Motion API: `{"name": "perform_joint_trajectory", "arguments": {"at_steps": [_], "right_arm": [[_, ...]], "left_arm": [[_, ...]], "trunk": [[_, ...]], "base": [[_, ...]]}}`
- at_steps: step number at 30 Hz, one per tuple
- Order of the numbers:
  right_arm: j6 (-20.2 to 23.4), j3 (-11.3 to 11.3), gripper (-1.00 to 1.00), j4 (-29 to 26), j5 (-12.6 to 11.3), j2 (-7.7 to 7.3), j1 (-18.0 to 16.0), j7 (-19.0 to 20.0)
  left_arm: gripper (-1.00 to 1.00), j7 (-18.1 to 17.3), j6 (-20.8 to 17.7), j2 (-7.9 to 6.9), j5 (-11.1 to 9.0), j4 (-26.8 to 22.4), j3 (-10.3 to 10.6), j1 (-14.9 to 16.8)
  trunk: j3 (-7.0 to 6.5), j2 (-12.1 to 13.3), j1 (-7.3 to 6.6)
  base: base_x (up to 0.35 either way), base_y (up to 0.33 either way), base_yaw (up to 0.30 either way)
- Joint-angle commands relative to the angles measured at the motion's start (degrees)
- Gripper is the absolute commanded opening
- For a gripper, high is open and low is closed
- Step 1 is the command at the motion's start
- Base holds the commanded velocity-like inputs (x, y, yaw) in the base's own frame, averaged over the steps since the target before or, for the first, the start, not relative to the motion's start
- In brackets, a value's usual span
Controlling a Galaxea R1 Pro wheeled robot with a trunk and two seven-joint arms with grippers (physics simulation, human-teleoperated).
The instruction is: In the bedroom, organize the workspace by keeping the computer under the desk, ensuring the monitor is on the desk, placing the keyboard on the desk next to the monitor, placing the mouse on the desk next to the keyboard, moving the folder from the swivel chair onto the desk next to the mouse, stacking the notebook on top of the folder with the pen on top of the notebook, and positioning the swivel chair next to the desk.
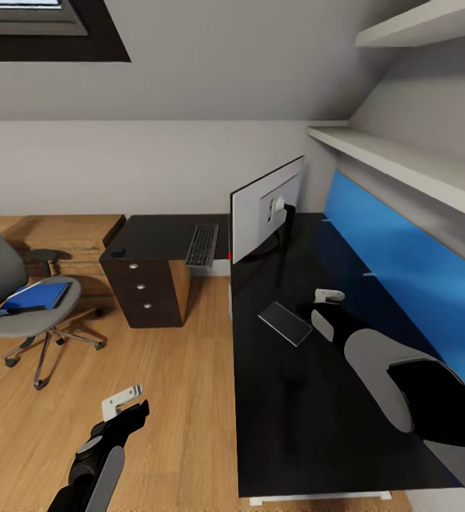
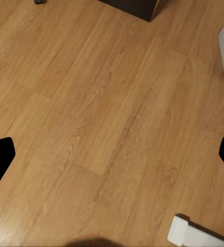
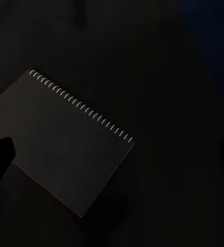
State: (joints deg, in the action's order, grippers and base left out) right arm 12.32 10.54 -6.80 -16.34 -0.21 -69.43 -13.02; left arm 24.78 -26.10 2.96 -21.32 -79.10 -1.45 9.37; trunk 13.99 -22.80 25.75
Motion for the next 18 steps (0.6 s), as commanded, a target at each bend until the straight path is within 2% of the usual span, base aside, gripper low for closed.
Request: {"name": "perform_joint_trajectory", "arguments": {"at_steps": [1,9,18], "right_arm": [[0.4,0.5,1.00,-0.1,-0.5,-0.01,0.0,-0.3],[0.0,0.5,1.00,-0.1,-0.4,0.03,0.0,-0.3],[-2.7,0.5,1.00,-0.1,-0.4,0.03,0.1,-0.3]], "left_arm": [[1.00,0.4,-0.2,0.03,-0.6,-0.1,0.0,0.0],[1.00,0.4,-0.2,0.03,-0.6,-0.1,0.0,0.0],[1.00,0.4,-0.2,0.03,-0.6,-0.1,0.0,0.0]], "trunk": [[0.20,-0.1,0.03],[0.92,-0.1,0.03],[1.72,-0.1,0.03]], "base": [[0.000,0.000,0.000],[0.000,0.000,0.000],[0.000,0.000,0.000]]}}
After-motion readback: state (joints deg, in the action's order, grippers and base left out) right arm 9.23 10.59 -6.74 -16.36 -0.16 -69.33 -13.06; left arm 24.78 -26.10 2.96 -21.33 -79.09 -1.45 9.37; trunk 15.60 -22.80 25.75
